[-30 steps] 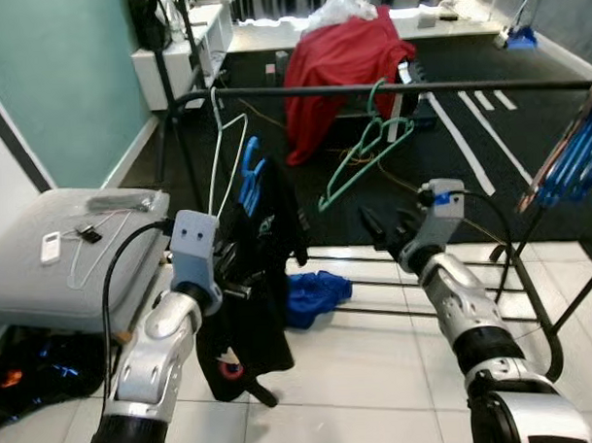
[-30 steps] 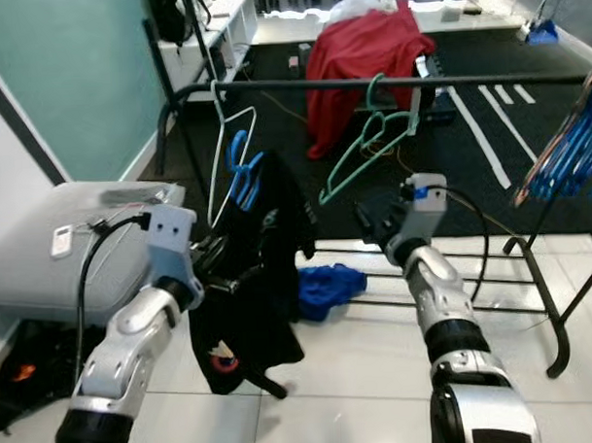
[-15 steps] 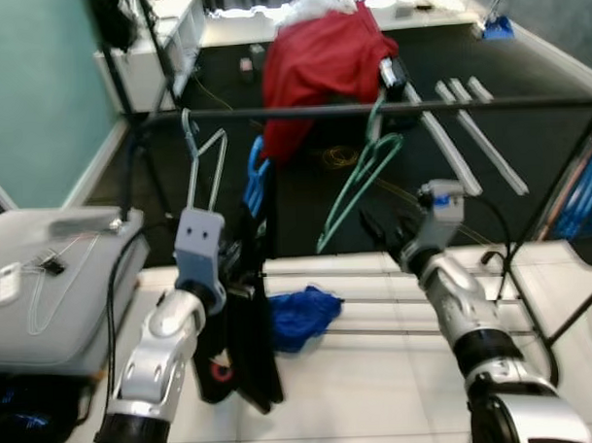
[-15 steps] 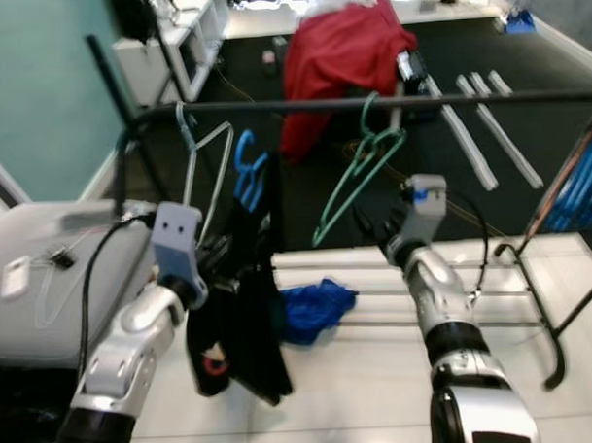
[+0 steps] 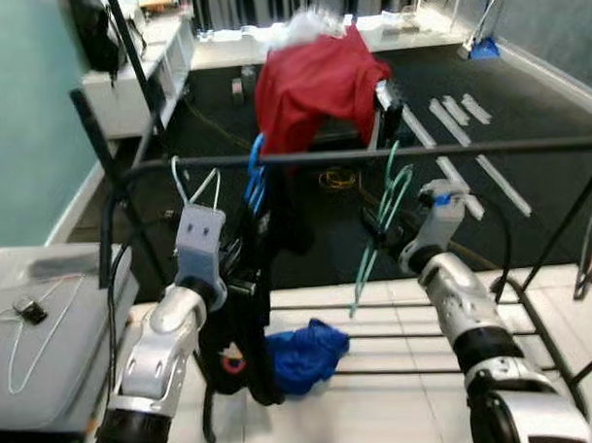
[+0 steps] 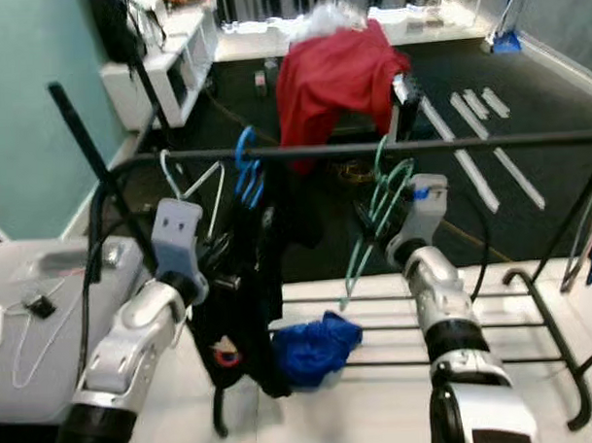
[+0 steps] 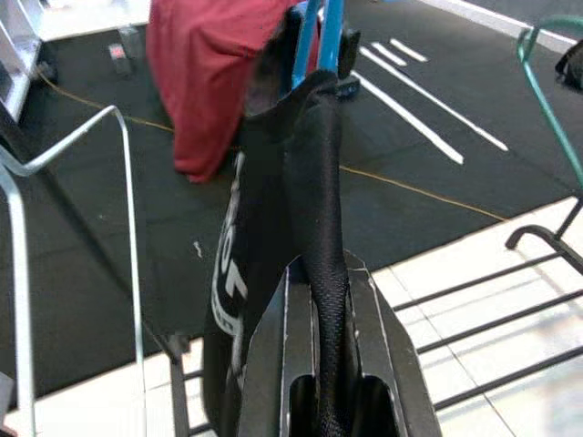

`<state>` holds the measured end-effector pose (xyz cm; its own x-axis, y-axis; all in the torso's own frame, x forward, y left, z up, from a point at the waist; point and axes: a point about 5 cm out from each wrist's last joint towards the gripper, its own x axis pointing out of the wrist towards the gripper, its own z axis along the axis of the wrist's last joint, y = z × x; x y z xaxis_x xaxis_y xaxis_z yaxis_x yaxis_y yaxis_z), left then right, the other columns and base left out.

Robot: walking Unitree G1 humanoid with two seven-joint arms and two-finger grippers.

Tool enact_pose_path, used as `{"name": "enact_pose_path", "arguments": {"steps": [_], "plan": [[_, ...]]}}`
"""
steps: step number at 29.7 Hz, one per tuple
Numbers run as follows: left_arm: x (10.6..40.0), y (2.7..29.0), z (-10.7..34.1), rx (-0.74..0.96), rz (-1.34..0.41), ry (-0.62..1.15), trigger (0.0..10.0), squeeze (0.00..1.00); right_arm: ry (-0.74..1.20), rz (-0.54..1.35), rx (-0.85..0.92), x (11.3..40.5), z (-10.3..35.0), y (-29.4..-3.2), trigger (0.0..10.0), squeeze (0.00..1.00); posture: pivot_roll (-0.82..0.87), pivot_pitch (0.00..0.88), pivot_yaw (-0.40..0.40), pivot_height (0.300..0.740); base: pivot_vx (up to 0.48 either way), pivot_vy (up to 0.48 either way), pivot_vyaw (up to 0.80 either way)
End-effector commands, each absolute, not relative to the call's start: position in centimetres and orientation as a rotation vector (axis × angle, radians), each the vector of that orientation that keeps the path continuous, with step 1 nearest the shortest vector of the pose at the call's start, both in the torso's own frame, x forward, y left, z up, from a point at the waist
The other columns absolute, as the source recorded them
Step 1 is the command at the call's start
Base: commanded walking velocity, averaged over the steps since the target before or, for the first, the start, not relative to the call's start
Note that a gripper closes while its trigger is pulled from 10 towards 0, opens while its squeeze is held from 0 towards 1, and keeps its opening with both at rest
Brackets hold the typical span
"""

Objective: Hang hanger

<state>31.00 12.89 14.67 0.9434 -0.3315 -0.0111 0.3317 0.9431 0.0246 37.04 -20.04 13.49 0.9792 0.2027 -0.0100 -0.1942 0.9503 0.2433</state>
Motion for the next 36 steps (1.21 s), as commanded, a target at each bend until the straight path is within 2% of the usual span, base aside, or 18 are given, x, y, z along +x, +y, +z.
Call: {"name": "enact_pose_path", "arguments": {"steps": [1,7,13,14,15,16,26,36], "plan": [[31.1,13.2,15.0,0.017,-0.329,0.000,10.0,0.00,0.045,0.225,0.252,37.1,13.4,-19.2,10.0,0.00,-0.08,0.022,0.009,0.740,0.000,0.000,0.00],[30.8,12.8,14.5,0.013,-0.343,0.039,10.0,0.00,0.046,0.223,0.254,37.1,13.3,-19.3,10.0,0.00,-0.08,0.027,0.009,0.740,0.000,0.000,0.00],[30.2,12.9,12.5,0.033,-0.330,0.196,10.0,0.00,0.050,0.222,0.256,37.1,13.3,-19.3,10.0,0.00,-0.08,0.035,0.008,0.740,0.000,0.000,0.00],[30.1,12.9,12.2,0.032,-0.334,0.218,10.0,0.21,0.050,0.222,0.257,37.1,13.3,-19.3,10.0,0.00,-0.08,0.035,0.009,0.740,0.000,0.000,0.00],[30.1,12.9,12.2,0.032,-0.334,0.218,10.0,0.21,0.050,0.222,0.257,37.1,13.3,-19.3,10.0,0.00,-0.08,0.035,0.009,0.740,0.000,0.000,0.00],[30.0,12.8,12.0,0.032,-0.344,0.237,10.0,1.00,0.050,0.222,0.257,37.1,13.3,-19.3,10.0,0.00,-0.08,0.037,0.010,0.740,0.000,0.000,0.00],[29.5,12.3,11.8,0.024,-0.382,0.275,10.0,1.00,0.050,0.218,0.262,37.1,13.3,-19.3,10.0,0.00,-0.08,0.039,0.015,0.740,0.000,0.000,0.00],[27.7,12.8,13.2,-0.037,-0.398,0.167,10.0,1.00,0.055,0.221,0.262,37.2,13.4,-19.3,10.0,0.00,-0.07,0.041,0.003,0.740,0.000,0.000,0.00]]}}
